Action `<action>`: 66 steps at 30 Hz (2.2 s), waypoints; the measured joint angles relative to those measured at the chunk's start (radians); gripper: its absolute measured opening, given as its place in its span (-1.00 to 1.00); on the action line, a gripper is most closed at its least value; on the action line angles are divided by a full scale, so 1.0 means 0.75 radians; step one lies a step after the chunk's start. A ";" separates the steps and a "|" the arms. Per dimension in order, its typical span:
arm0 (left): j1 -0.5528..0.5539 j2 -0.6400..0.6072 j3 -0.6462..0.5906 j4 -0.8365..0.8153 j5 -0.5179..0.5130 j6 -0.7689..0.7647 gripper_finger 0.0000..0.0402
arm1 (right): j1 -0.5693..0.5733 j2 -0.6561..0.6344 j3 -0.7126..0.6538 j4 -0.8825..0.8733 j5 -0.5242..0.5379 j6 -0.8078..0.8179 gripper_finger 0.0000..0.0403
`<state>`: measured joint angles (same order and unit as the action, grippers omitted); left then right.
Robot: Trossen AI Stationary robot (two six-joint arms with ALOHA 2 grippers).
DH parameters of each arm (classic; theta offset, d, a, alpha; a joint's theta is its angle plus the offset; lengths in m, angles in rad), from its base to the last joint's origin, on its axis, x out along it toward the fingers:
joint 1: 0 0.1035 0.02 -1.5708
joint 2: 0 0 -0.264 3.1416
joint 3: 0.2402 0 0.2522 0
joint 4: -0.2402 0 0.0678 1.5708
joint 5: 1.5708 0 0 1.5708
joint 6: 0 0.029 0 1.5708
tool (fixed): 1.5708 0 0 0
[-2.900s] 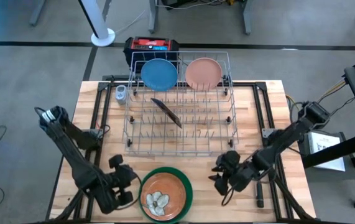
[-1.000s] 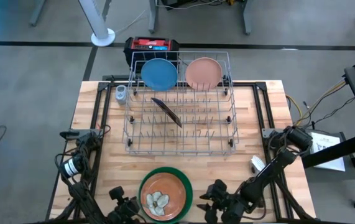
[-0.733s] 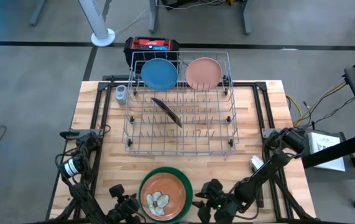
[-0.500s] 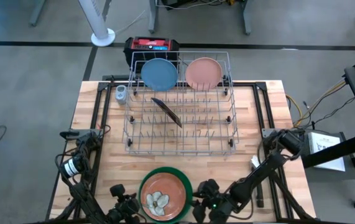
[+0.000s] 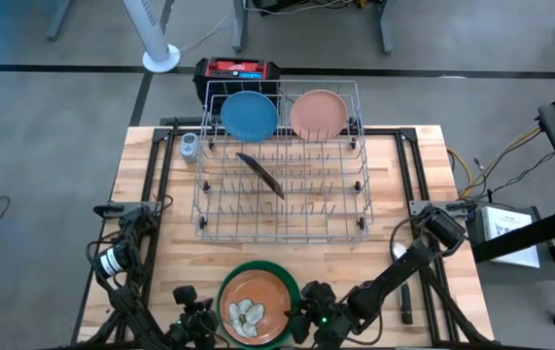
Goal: Sort dishes
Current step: Put the orange floral plate into the dish rack
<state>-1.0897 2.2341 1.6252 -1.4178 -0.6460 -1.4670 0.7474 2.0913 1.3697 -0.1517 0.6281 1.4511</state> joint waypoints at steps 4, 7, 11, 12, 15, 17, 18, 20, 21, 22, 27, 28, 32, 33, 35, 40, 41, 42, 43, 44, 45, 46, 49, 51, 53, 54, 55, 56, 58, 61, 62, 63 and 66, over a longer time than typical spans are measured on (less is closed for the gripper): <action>-0.001 0.000 -0.029 -0.001 0.001 0.033 -1.00 | 0.000 0.005 0.000 -0.004 -0.003 0.058 -0.09; 0.000 0.000 -0.047 -0.001 0.001 0.075 -1.00 | 0.000 0.005 0.000 -0.005 -0.007 0.076 -0.09; 0.000 -0.001 -0.059 -0.001 0.000 0.115 -1.00 | -0.004 0.005 -0.001 -0.012 -0.007 0.092 -0.09; 0.000 -0.001 -0.060 -0.001 0.000 0.115 -1.00 | -0.006 0.005 -0.001 -0.012 -0.007 0.092 -0.09; 0.000 -0.001 -0.068 -0.001 0.000 0.115 -1.00 | -0.012 0.005 -0.001 -0.012 -0.011 0.092 -0.09; 0.000 -0.001 -0.069 0.000 0.000 0.115 -1.00 | -0.015 0.005 -0.001 -0.012 -0.012 0.092 -0.07; 0.000 -0.001 -0.069 0.000 0.000 0.115 -1.00 | -0.016 0.005 -0.001 -0.012 -0.012 0.092 -0.05; 0.000 -0.001 -0.069 0.000 -0.001 0.114 -1.00 | -0.016 0.005 -0.001 -0.012 -0.012 0.092 0.01; 0.000 -0.001 -0.069 0.000 -0.001 0.113 -1.00 | -0.016 0.005 -0.001 -0.012 -0.012 0.092 0.05; 0.000 -0.001 -0.069 0.000 -0.004 0.112 -1.00 | -0.017 0.005 -0.001 -0.012 -0.014 0.092 0.10; 0.001 -0.001 -0.069 0.019 -0.083 0.102 -1.00 | -0.028 0.005 -0.001 -0.012 -0.047 0.097 0.31; 0.000 -0.001 -0.069 0.020 -0.095 0.102 -1.00 | -0.030 0.005 -0.001 -0.011 -0.047 0.098 0.34; 0.000 -0.001 -0.069 0.020 -0.101 0.100 -1.00 | -0.038 0.005 -0.002 -0.012 -0.067 0.099 0.42; 0.000 -0.001 -0.069 0.020 -0.101 0.100 -1.00 | -0.042 0.005 -0.002 -0.012 -0.071 0.099 0.42; 0.001 -0.001 -0.069 0.020 -0.103 0.100 -1.00 | -0.050 0.005 -0.002 -0.012 -0.080 0.099 0.42; 0.002 -0.001 -0.092 0.033 -0.107 0.086 -1.00 | -0.085 0.005 -0.002 -0.012 -0.163 0.092 0.40; 0.002 -0.001 -0.102 0.042 -0.108 0.080 -1.00 | -0.092 0.005 -0.002 -0.018 -0.181 0.091 0.41; 0.002 -0.001 -0.115 0.056 -0.107 0.079 -1.00 | -0.099 0.005 -0.001 -0.027 -0.190 0.089 0.42; 0.002 -0.001 -0.128 0.075 -0.107 0.078 -1.00 | -0.104 0.005 -0.001 -0.032 -0.203 0.087 0.42; 0.002 -0.001 -0.139 0.091 -0.107 0.078 -1.00 | -0.108 0.005 -0.001 -0.032 -0.208 0.079 0.43; 0.002 -0.001 -0.148 0.100 -0.106 0.078 -1.00 | -0.111 0.005 -0.001 -0.033 -0.208 0.075 0.43; 0.002 -0.001 -0.154 0.104 -0.107 0.078 -1.00 | -0.113 0.005 -0.001 -0.034 -0.210 0.070 0.43; 0.002 -0.001 -0.174 0.117 -0.141 0.057 -1.00 | -0.125 0.005 -0.001 -0.037 -0.249 0.064 0.42; 0.003 -0.001 -0.185 0.131 -0.164 0.049 -1.00 | -0.136 0.004 -0.001 -0.041 -0.287 0.059 0.41; 0.006 -0.001 -0.196 0.136 -0.164 0.049 -1.00 | -0.144 0.003 -0.001 -0.051 -0.313 0.054 0.41; 0.009 -0.001 -0.201 0.139 -0.164 0.049 -1.00 | -0.147 0.003 -0.001 -0.057 -0.321 0.053 0.41; 0.010 -0.001 -0.205 0.146 -0.164 0.049 -1.00 | -0.150 0.003 -0.001 -0.063 -0.334 0.052 0.41; 0.012 -0.001 -0.210 0.152 -0.165 0.049 -1.00 | -0.155 0.003 -0.001 -0.068 -0.351 0.046 0.41; 0.017 -0.001 -0.221 0.170 -0.165 0.048 -1.00 | -0.168 0.004 -0.002 -0.076 -0.390 0.037 0.42; 0.027 -0.005 -0.234 0.207 -0.165 0.077 -1.00 | -0.187 0.004 -0.002 -0.076 -0.436 0.008 0.41; 0.030 -0.006 -0.236 0.215 -0.165 0.091 -1.00 | -0.192 0.004 -0.002 -0.073 -0.441 -0.004 0.40; 0.032 -0.006 -0.236 0.220 -0.164 0.103 -1.00 | -0.196 0.004 -0.002 -0.070 -0.441 -0.019 0.39; 0.034 -0.006 -0.236 0.223 -0.164 0.105 -1.00 | -0.204 0.004 -0.002 -0.059 -0.440 -0.050 0.36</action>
<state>-1.0641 2.2295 1.4479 -1.2502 -0.7688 -1.3880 0.5945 2.0945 1.3682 -0.1958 0.2982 1.4136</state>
